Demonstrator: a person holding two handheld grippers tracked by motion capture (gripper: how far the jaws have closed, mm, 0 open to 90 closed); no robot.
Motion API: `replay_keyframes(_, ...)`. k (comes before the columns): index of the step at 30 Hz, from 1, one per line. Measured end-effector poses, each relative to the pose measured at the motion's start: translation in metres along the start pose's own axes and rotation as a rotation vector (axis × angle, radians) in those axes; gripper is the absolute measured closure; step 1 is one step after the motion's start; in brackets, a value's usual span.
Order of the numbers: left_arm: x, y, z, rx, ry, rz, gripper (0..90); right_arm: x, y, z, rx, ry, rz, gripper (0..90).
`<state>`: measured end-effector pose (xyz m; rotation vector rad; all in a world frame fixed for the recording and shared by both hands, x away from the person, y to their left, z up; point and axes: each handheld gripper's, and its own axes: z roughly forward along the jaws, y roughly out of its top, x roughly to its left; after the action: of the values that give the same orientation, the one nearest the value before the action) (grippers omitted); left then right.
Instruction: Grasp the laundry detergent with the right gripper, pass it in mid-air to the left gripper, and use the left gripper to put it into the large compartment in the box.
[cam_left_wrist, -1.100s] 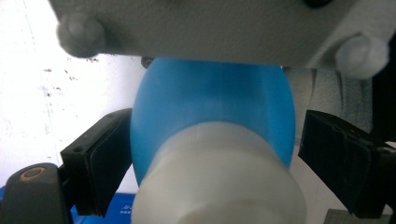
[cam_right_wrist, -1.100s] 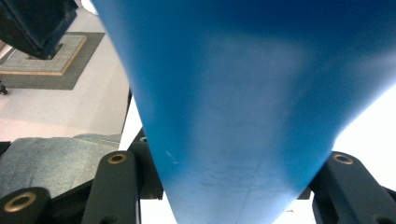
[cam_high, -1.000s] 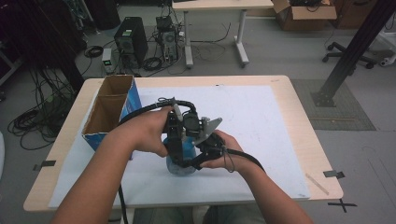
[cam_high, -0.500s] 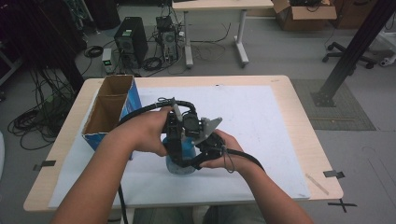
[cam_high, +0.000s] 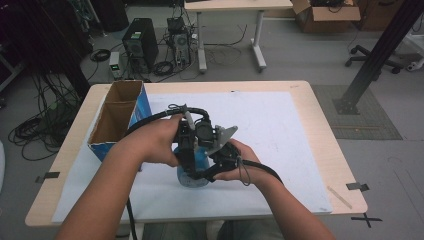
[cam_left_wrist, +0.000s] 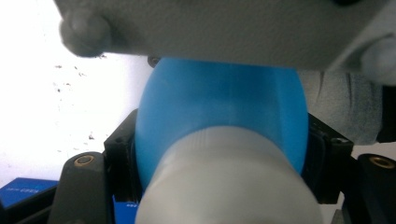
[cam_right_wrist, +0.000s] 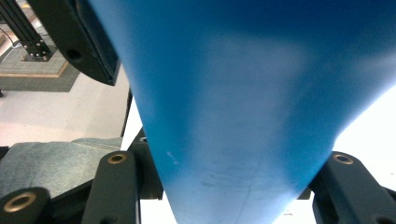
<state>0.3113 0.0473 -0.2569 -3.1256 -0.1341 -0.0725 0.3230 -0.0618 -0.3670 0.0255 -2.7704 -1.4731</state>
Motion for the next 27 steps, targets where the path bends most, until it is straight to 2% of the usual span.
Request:
replay_keyframes(7, -0.0002, 0.0002, 0.0002, 0.002, 0.025, 0.002, 36.5, 0.0005, -0.0001, 0.0001, -0.003, 0.001, 0.002, 45.8)
replay_keyframes(15, -0.0018, 0.0022, -0.0003, 0.015, 0.045, 0.023, 37.4, 0.0004, 0.0003, -0.0004, -0.008, -0.009, 0.002, 45.8)
replay_keyframes(22, -0.0023, 0.0037, -0.0028, 0.028, 0.033, 0.02, 38.3, 0.0013, 0.0003, -0.0013, -0.019, -0.005, -0.004, 45.5)
replay_keyframes(27, -0.0033, 0.0043, -0.0051, 0.03, 0.04, 0.019, 38.5, 0.002, 0.0002, -0.0026, -0.029, -0.011, -0.01, 44.7)
